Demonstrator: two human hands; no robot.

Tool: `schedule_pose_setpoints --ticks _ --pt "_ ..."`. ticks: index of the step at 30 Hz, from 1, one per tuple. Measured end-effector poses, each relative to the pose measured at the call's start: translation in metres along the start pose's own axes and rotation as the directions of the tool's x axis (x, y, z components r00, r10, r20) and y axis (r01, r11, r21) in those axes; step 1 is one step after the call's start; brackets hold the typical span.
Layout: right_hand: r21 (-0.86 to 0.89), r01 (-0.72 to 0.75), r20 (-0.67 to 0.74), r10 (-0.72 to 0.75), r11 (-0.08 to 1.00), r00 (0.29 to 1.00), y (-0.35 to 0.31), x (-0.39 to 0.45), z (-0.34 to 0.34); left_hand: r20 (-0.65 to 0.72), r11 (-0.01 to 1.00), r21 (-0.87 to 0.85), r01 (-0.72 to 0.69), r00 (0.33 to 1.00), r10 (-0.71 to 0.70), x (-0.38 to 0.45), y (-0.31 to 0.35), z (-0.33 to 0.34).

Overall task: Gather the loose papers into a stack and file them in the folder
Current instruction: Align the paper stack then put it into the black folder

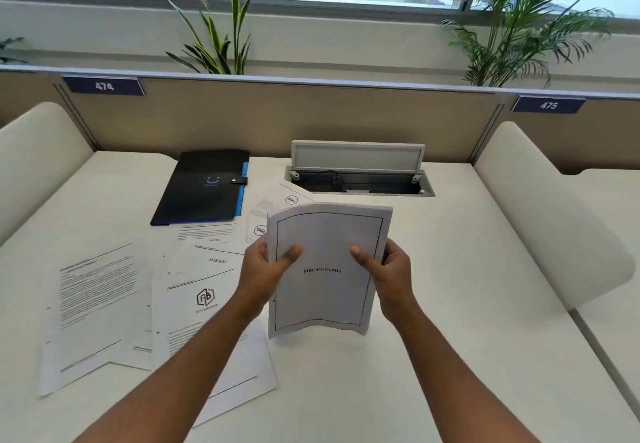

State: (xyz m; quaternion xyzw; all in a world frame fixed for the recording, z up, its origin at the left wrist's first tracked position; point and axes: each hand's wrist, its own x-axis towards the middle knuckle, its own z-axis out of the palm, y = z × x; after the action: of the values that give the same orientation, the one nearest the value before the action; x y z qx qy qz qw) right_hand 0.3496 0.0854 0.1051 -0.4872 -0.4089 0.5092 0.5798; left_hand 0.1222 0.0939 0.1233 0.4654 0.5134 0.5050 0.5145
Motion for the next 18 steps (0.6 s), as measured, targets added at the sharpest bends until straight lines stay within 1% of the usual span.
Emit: schedule_pose_setpoints --ticks 3,4,7,8,9,12,14,15,17,18 --pt "-0.102 -0.014 0.075 0.022 0.995 0.997 0.003 -0.002 0.004 0.026 0.997 0.057 0.056 0.998 -0.057 -0.004 -0.005 0.005" --pt "-0.115 -0.007 0.072 0.015 0.993 0.997 0.003 -0.003 0.007 0.008 0.997 0.052 0.054 0.998 -0.055 -0.004 -0.006 0.007" --pt "-0.052 0.025 0.008 -0.024 0.998 1.000 -0.004 -0.003 0.011 -0.086 0.999 -0.047 0.017 0.996 -0.021 -0.001 0.001 0.008" --pt "-0.040 0.041 -0.003 -0.041 0.998 0.999 -0.007 -0.003 0.011 -0.102 0.999 -0.053 0.000 0.995 -0.006 0.000 0.004 0.006" --pt "-0.035 0.059 -0.006 -0.060 0.998 0.998 -0.009 -0.002 0.010 -0.099 0.999 -0.045 -0.021 0.995 0.017 0.001 0.007 0.003" --pt "-0.035 0.089 0.002 -0.089 0.995 0.996 -0.009 0.001 0.005 -0.024 0.995 -0.036 -0.093 0.995 0.093 0.003 0.008 -0.008" --pt "-0.065 0.033 0.037 -0.031 0.997 0.999 -0.002 0.000 0.006 0.013 0.998 -0.020 -0.051 0.999 0.051 0.003 0.005 -0.010" --pt "-0.102 -0.009 0.062 0.015 0.995 0.998 0.002 -0.001 0.008 0.026 1.000 0.021 -0.018 0.999 0.018 0.002 0.002 -0.007" --pt "-0.134 -0.070 0.092 0.083 0.989 0.992 0.007 -0.003 0.015 -0.009 0.995 0.104 0.007 1.000 -0.006 0.000 -0.004 0.001" --pt "-0.111 -0.085 0.079 0.094 0.990 0.992 0.006 -0.003 0.016 -0.052 0.995 0.099 -0.003 0.999 0.008 -0.001 -0.005 0.004"
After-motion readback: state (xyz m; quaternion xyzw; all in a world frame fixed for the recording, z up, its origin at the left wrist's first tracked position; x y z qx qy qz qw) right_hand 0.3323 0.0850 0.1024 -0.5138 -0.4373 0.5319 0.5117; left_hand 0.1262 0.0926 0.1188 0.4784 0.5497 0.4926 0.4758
